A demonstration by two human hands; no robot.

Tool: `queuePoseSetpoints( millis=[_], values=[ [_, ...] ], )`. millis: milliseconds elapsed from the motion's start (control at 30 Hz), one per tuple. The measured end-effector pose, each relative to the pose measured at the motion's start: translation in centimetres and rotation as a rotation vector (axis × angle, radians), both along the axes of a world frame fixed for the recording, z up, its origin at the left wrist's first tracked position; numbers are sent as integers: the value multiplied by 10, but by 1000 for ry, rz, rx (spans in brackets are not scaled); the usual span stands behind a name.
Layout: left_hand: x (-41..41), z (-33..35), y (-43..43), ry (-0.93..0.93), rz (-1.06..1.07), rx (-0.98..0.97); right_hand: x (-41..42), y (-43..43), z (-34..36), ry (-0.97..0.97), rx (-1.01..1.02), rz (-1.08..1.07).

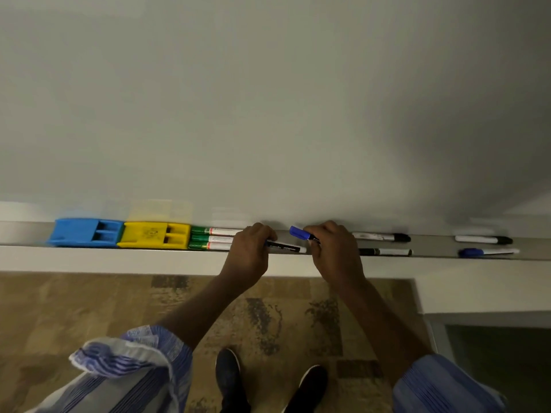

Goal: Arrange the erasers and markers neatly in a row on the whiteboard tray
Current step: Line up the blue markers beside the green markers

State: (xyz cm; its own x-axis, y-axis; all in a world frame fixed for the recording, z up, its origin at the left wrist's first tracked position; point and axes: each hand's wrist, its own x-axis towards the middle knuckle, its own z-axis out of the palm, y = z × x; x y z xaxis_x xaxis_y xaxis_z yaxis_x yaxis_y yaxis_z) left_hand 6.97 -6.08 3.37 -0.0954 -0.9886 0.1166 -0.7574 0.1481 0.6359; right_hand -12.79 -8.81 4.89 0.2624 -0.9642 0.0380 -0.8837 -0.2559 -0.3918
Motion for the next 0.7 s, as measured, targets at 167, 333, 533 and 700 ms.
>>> queuePoseSetpoints(
  millis=[167, 333, 533, 700],
  values=[
    [7, -14, 5, -134, -64, -51, 12, -1, -8, 66, -1, 24],
    [10, -20, 10, -117, -66, -46, 25, 0, -17, 98, -19, 21],
    [8, -25, 19, -97, -123, -86, 39, 1, -26, 105, -17, 14],
    [5, -36, 29, -181, -135, -145, 43, 2, -32, 94, -10, -7]
  ],
)
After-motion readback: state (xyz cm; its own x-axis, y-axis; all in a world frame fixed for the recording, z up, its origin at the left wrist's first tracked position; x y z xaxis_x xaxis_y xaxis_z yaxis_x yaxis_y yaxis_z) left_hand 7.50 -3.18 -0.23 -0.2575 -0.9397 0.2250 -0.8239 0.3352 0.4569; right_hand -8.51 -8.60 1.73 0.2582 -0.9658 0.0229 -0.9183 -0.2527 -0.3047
